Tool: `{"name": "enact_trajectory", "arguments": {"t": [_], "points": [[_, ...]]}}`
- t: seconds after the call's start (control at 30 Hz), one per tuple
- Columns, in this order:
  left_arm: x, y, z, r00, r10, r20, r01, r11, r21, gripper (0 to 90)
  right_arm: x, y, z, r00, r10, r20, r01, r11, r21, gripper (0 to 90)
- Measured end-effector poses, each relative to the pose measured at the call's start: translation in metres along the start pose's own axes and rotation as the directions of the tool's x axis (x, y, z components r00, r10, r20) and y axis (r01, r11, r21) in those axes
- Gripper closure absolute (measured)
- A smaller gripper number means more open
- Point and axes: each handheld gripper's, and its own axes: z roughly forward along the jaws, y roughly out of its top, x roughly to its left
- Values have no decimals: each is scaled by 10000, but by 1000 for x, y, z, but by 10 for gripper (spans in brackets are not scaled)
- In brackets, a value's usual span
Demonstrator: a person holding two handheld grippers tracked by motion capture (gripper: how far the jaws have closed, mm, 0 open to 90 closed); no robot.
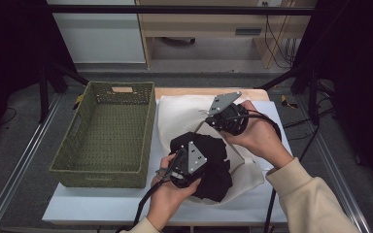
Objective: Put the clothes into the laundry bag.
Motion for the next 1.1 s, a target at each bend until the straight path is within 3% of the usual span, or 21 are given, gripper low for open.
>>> {"name": "enact_trajectory", "arguments": {"t": [0.17, 0.4, 0.9, 1.1], "points": [[-2, -4, 12, 9998, -162, -82, 163, 9998, 83, 609, 2, -2, 2, 10000, 2, -65, -2, 10000, -10, 900], [-6, -7, 26, 9996, -65, -287, 75, 9993, 372, 602, 3, -3, 4, 9999, 20, -145, -20, 10000, -19, 900], [-20, -4, 31, 9977, 584, -345, -565, 9970, 534, 599, 3, -2, 3, 9998, -31, -193, 31, 10000, -12, 900], [-23, -2, 34, 9979, 589, -272, -572, 9967, 582, 598, 4, -1, 4, 9997, 35, -228, -36, 10000, -58, 900]]}}
